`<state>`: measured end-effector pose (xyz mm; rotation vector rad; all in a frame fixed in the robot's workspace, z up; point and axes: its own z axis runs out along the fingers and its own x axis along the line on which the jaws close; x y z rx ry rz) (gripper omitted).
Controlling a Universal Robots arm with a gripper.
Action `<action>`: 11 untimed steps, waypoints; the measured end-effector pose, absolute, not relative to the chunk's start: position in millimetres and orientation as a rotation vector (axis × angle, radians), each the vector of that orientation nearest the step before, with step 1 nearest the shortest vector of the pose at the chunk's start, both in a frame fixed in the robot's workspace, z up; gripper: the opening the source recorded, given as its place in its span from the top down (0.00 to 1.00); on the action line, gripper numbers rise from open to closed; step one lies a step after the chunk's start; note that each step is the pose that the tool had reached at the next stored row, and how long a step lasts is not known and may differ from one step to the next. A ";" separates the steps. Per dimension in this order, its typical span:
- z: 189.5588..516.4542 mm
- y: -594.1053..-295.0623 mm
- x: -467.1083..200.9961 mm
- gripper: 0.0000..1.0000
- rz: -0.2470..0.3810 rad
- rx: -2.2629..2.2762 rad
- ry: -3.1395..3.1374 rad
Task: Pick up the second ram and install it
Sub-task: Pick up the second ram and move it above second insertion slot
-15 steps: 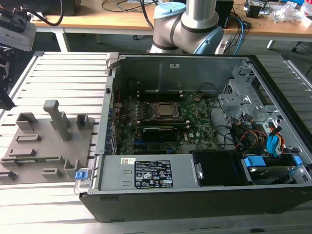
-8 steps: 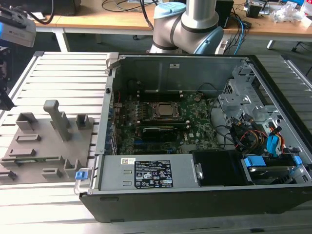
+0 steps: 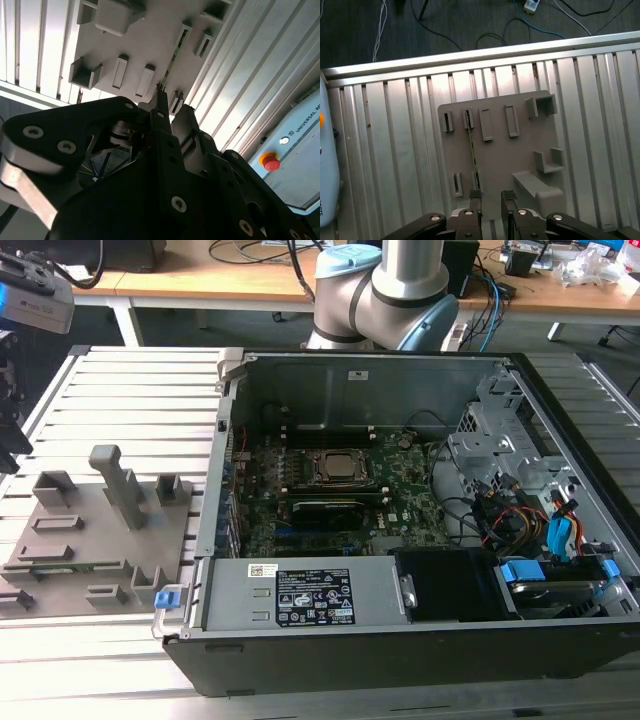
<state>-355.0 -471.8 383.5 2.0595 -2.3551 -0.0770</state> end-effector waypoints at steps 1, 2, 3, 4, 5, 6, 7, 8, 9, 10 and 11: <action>383.5 -471.8 -355.0 0.70 -0.077 2.059 -2.355; 383.5 -471.8 -355.0 0.70 -0.077 2.060 -2.355; 383.4 -471.8 -354.9 0.70 -0.077 2.060 -2.355; 382.7 -471.7 -354.9 0.70 -0.077 2.060 -2.355; 382.0 -471.8 -354.9 0.70 -0.077 2.060 -2.355; 380.1 -471.8 -355.0 0.70 -0.077 2.060 -2.355; 378.0 -471.8 -355.0 0.70 -0.077 2.060 -2.355; 376.0 -471.8 -355.0 0.70 -0.077 2.060 -2.355; 375.1 -471.8 -354.9 0.70 -0.077 2.060 -2.355; 374.4 -471.8 -354.9 0.70 -0.077 2.060 -2.355; 373.5 -471.8 -354.9 0.70 -0.077 2.060 -2.355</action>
